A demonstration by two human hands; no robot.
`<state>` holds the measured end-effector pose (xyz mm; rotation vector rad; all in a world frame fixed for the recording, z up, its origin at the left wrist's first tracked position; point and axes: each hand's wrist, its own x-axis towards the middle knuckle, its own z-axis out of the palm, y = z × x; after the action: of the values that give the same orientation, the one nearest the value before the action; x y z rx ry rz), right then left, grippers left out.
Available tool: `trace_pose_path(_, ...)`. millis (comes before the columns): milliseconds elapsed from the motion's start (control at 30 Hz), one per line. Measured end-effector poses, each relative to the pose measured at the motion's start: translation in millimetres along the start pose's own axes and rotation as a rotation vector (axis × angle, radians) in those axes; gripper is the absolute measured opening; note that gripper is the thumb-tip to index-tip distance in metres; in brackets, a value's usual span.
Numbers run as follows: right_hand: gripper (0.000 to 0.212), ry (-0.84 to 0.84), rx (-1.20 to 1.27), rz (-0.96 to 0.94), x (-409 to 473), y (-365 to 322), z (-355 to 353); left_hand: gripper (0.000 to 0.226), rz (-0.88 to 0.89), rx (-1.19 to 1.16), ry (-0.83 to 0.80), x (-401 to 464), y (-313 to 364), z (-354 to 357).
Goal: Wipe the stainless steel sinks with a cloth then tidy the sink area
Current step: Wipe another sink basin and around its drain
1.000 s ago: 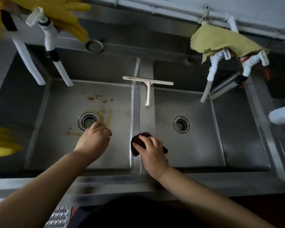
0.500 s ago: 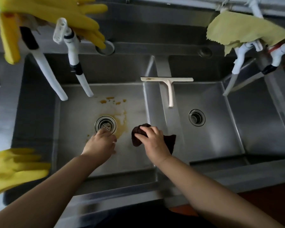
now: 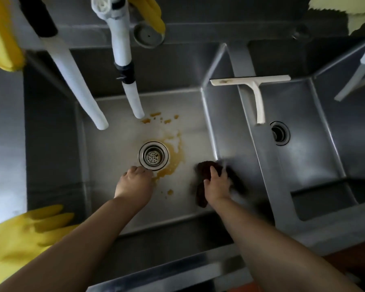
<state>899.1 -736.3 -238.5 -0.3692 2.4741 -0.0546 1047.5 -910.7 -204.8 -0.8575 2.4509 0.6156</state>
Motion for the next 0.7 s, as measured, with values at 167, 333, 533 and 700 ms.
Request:
trace_pose_path(167, 0.070, -0.234, -0.095, -0.041, 17.7, 11.8, 31.7, 0.041, 0.008, -0.010, -0.031, 43.4, 13.5, 12.4)
trace_pose_path(333, 0.070, -0.172, -0.138, -0.116, 45.8, 20.8, 67.6, 0.063, -0.084, 0.093, -0.064, 94.0, 11.5, 24.3)
trace_pose_path(533, 0.068, 0.076, -0.105, -0.103, 70.4, 8.7, 98.5, 0.085, -0.248, 0.297, -0.155, 138.6, -7.8, 27.6)
trace_pose_path(700, 0.064, 0.314, -0.081, -0.166, 100.4, -14.3, 93.6, 0.078, -0.293, 0.375, -0.079, 162.4, -30.8, 28.0)
